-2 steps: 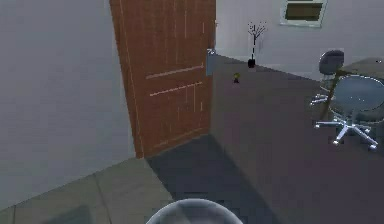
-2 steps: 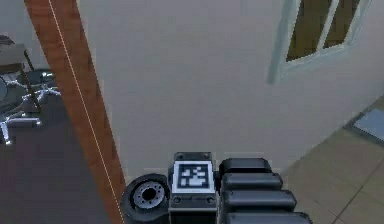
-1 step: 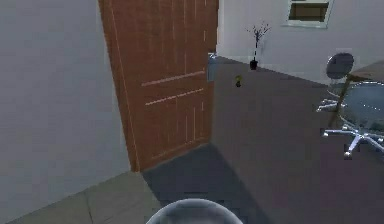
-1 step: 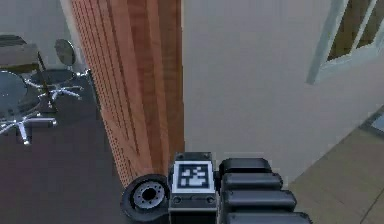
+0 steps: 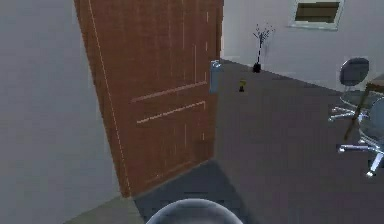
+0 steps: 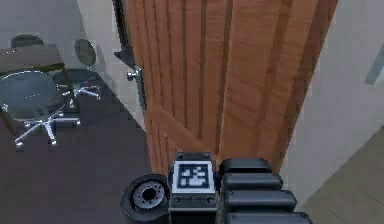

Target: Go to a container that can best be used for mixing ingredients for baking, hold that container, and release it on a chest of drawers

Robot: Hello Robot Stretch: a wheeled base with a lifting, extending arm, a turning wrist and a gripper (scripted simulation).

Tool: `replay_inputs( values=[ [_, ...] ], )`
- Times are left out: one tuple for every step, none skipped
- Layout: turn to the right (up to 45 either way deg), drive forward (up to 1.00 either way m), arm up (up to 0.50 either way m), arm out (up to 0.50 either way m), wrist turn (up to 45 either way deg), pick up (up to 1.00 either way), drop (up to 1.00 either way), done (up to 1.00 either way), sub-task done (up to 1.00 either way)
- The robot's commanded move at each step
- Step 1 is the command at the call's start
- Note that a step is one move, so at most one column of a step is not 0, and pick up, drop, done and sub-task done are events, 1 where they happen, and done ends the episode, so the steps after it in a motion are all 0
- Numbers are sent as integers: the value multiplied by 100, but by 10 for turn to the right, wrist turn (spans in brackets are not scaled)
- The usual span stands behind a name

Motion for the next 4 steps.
replay_inputs(
  values=[
    [450,0,0,0,0,0,0,0,0],
    [0,15,0,0,0,0,0,0,0],
    [-450,0,0,0,0,0,0,0,0],
    [-300,0,0,0,0,0,0,0,0]
  ],
)
